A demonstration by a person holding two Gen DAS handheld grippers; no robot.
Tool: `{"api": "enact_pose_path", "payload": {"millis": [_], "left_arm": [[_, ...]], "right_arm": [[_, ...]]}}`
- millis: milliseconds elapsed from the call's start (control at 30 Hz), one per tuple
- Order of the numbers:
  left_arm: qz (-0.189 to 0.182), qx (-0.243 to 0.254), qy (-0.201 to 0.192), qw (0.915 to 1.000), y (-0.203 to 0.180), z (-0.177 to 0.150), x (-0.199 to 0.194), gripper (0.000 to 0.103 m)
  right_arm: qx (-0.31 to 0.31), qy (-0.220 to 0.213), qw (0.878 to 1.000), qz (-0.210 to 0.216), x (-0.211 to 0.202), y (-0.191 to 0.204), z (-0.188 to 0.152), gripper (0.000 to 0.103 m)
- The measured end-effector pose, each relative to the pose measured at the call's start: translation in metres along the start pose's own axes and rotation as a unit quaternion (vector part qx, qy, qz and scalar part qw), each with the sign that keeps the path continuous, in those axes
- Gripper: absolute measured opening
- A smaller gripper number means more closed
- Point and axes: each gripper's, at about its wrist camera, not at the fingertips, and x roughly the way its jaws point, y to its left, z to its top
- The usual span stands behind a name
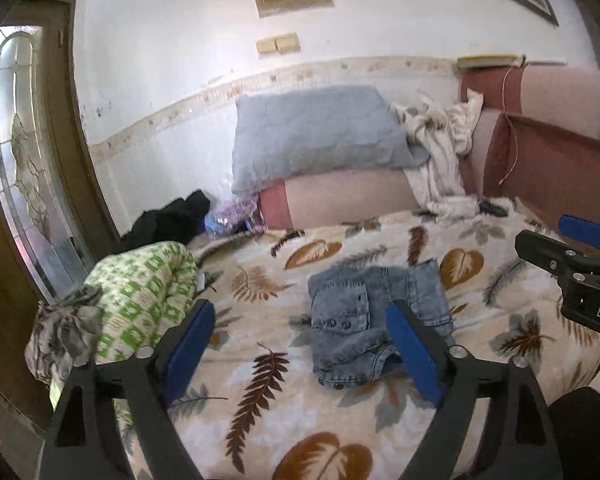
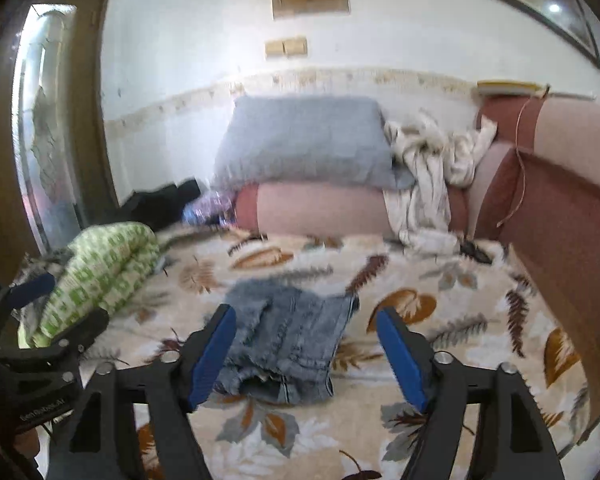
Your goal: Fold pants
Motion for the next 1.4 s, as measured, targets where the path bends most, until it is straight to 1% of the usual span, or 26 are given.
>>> {"api": "enact_pose_path", "payload": {"millis": [33, 167, 233, 300, 333, 367, 433, 533, 600, 700, 767, 833, 1067, 1400], "left_arm": [[0.005, -0.002, -0.007, 1.0000, 0.000, 0.002, -0.007, 0.095], [0.034, 0.007, -0.057, 0.9978, 0.001, 0.010, -0.037, 0.096], [0.040, 0.010, -0.065, 0.9970, 0.002, 0.016, -0.042, 0.101], [0.042, 0.008, -0.067, 0.9968, 0.003, 0.019, -0.042, 0.101], [0.049, 0.007, -0.068, 0.9965, 0.004, 0.020, -0.039, 0.101], [0.059, 0.006, -0.066, 0.9961, 0.004, 0.019, -0.034, 0.101], [0.073, 0.001, -0.050, 0.9960, 0.006, 0.017, -0.019, 0.101], [0.073, -0.031, -0.020, 0.9966, 0.015, 0.008, 0.008, 0.101], [0.068, -0.055, 0.011, 0.9961, 0.021, -0.001, 0.030, 0.101], [0.072, -0.072, 0.042, 0.9939, 0.028, -0.014, 0.055, 0.101], [0.080, -0.076, 0.041, 0.9931, 0.031, -0.021, 0.062, 0.101], [0.082, -0.084, 0.044, 0.9922, 0.035, -0.026, 0.067, 0.101], [0.084, -0.090, 0.045, 0.9914, 0.043, -0.031, 0.075, 0.101], [0.072, -0.088, 0.053, 0.9920, 0.039, -0.038, 0.080, 0.101]], "right_arm": [[0.001, -0.009, 1.000, -0.002, -0.008, -0.001, 0.003, 0.080], [-0.001, -0.041, 0.999, -0.016, -0.031, -0.005, 0.018, 0.080], [0.008, -0.058, 0.998, -0.018, -0.035, -0.010, 0.024, 0.082], [0.022, -0.072, 0.997, -0.013, -0.034, -0.015, 0.027, 0.087], [0.027, -0.079, 0.996, -0.011, -0.032, -0.016, 0.026, 0.088], [0.028, -0.083, 0.996, -0.012, -0.027, -0.016, 0.024, 0.088], [0.016, -0.077, 0.997, -0.023, -0.015, -0.013, 0.017, 0.088], [-0.002, -0.053, 0.998, -0.026, 0.007, -0.005, 0.000, 0.088], [-0.006, -0.036, 0.999, -0.020, 0.020, 0.001, -0.013, 0.088], [-0.015, -0.017, 1.000, -0.015, 0.035, 0.010, -0.031, 0.088], [-0.023, -0.003, 1.000, -0.009, 0.045, 0.016, -0.039, 0.088], [-0.027, -0.001, 1.000, -0.004, 0.050, 0.021, -0.043, 0.088], [-0.029, -0.012, 1.000, 0.004, 0.053, 0.032, -0.042, 0.088], [-0.025, -0.022, 0.999, 0.002, 0.050, 0.035, -0.034, 0.088]]}}
